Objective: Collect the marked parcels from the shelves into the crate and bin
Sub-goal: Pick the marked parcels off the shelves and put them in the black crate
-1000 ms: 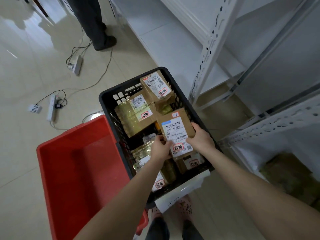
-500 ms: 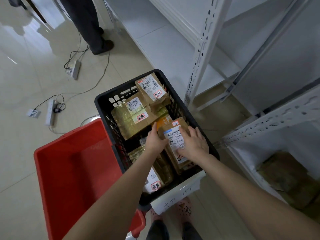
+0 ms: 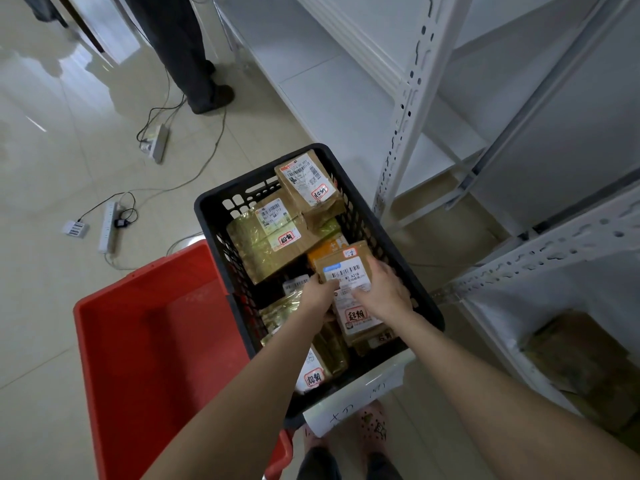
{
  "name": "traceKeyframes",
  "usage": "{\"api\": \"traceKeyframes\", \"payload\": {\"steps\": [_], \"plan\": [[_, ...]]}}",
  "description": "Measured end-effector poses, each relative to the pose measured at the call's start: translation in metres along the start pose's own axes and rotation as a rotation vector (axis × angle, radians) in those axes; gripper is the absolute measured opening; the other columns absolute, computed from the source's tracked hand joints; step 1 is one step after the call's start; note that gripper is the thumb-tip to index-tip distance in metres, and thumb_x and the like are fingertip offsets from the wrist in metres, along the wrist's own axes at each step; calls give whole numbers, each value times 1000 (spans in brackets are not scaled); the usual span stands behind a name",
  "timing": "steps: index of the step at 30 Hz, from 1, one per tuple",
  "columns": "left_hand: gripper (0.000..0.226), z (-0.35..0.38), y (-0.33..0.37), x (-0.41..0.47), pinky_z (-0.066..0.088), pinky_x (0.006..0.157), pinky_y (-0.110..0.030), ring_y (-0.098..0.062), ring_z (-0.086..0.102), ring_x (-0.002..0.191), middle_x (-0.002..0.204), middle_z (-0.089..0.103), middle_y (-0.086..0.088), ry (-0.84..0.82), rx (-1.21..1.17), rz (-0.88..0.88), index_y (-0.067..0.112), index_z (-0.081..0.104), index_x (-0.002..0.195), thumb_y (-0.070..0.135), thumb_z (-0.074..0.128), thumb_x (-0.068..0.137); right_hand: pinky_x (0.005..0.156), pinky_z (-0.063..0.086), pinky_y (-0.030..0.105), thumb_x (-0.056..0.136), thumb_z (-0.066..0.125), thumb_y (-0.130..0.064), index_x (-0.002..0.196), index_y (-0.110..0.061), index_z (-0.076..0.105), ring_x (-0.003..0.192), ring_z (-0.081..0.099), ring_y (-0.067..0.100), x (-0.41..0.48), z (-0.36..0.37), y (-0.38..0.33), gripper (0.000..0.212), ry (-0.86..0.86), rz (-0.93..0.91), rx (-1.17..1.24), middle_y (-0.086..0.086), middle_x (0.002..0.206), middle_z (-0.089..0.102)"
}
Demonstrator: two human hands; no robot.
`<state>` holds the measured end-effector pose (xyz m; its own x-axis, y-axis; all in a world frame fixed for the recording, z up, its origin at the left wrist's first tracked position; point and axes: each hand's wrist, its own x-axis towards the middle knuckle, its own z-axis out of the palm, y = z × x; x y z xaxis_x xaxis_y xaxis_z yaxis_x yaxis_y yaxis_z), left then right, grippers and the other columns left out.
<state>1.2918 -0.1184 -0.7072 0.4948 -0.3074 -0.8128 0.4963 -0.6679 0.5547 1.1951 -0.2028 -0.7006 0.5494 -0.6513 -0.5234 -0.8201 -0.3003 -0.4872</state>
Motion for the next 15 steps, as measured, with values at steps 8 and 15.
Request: {"api": "traceKeyframes", "payload": {"steps": [8, 15], "plan": [[35, -1, -9, -1, 57, 66, -36, -25, 66, 96, 117, 65, -7, -25, 7, 40, 13, 46, 130, 5, 49, 95, 75, 51, 33, 83, 69, -26, 137, -30, 35, 104, 54, 21, 6, -1, 0, 64, -54, 2, -68, 1, 135, 41], [44, 5, -16, -3, 57, 74, -38, -24, 65, 99, 118, 64, -6, 23, 114, 48, 15, 45, 132, 11, 56, 90, 103, 38, 43, 82, 68, -37, 145, -28, 29, 137, 26, 29, 4, -4, 7, 75, -56, -12, -238, 6, 152, 24]]}}
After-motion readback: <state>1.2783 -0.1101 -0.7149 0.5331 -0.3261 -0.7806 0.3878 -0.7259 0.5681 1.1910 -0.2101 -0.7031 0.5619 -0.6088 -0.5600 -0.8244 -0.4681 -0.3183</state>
